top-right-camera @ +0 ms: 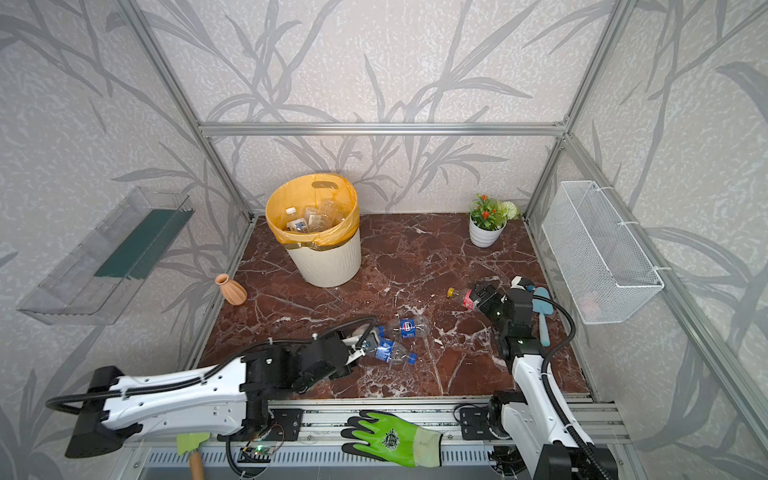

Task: Throw the plastic bottles in the bin
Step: 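Close the left gripper on the orange-label bottle and lift it, then carry the orange-label bottle over the bin and open the left gripper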

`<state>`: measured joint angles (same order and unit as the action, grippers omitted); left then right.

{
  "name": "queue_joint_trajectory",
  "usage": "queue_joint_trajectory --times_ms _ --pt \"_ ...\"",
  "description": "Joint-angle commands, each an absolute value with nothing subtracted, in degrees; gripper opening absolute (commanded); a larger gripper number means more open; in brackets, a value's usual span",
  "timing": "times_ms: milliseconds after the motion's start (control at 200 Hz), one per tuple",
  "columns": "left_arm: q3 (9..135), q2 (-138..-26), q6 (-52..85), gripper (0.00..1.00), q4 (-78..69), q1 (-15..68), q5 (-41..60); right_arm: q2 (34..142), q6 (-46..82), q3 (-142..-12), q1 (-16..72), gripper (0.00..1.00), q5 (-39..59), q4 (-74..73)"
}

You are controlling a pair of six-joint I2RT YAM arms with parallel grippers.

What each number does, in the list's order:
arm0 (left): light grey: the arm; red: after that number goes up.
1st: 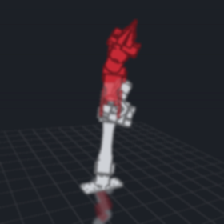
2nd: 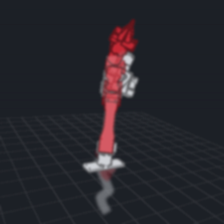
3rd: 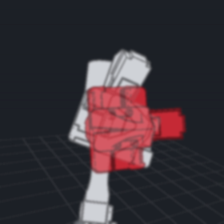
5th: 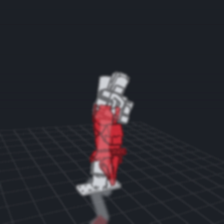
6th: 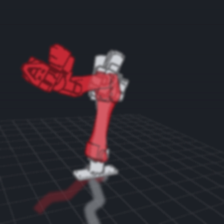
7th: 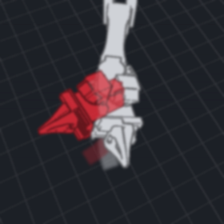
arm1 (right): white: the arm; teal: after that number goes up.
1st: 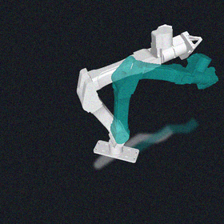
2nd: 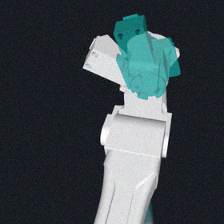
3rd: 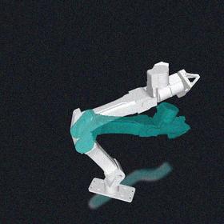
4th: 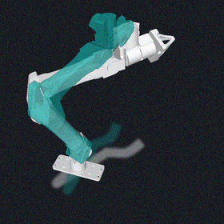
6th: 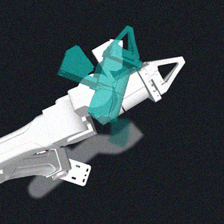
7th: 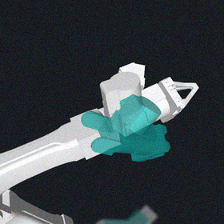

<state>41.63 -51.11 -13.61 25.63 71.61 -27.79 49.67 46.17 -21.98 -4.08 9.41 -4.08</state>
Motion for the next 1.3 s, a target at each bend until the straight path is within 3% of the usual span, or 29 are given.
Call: queue_joint_trajectory --times_ms 0,105,225,450,585,725,860,900,950,985,1300 --pt "44.5 -41.6 -18.0 0.33 19.5 69.4 -37.0 49.4 46.8 -21.3 -4.3 0.99 10.6 -6.0" --pt "47.1 -34.1 -25.8 0.33 8.6 67.4 -39.8 49.7 47.7 -20.6 -4.3 0.99 11.1 -6.9" --pt "50.1 -29.6 -35.5 0.33 -4.1 65.0 -34.3 50.1 48.0 -20.5 -4.3 1.00 11.6 -7.8" --pt "58.8 -37.8 -43.1 0.33 -16.2 58.1 -24.2 50.2 49.3 -20.6 -4.3 1.00 13.4 -9.3" --pt "64.6 -48.1 -34.4 0.33 -16.9 46.5 -16.4 48.7 49.6 -20.7 -4.3 1.00 14.0 -8.7" --pt "70.3 -60.9 -12.9 0.34 -16.8 25.2 -1.9 45.4 49.5 -20.5 -4.3 1.00 13.8 -6.4" --pt "78.3 -75.5 -0.6 0.50 -10.3 16.1 4.1 41.9 49.0 -20.4 -4.3 1.00 13.1 -3.5" --pt "79.8 -77.6 -0.1 0.66 -8.3 15.9 4.8 41.1 48.8 -20.4 -4.3 1.00 12.9 -2.8" --pt "80.6 -78.4 1.4 0.77 -7.3 15.9 3.9 40.5 48.4 -20.4 -4.3 1.00 12.4 -1.9" --pt "80.4 -77.9 2.2 0.98 -7.4 15.9 3.1 40.2 48.4 -20.3 -4.3 1.00 12.0 -1.7" --pt "78.1 -62.5 -1.3 0.99 -4.4 16.4 5.3 44.0 48.0 -21.6 -4.3 1.00 11.3 -1.1"
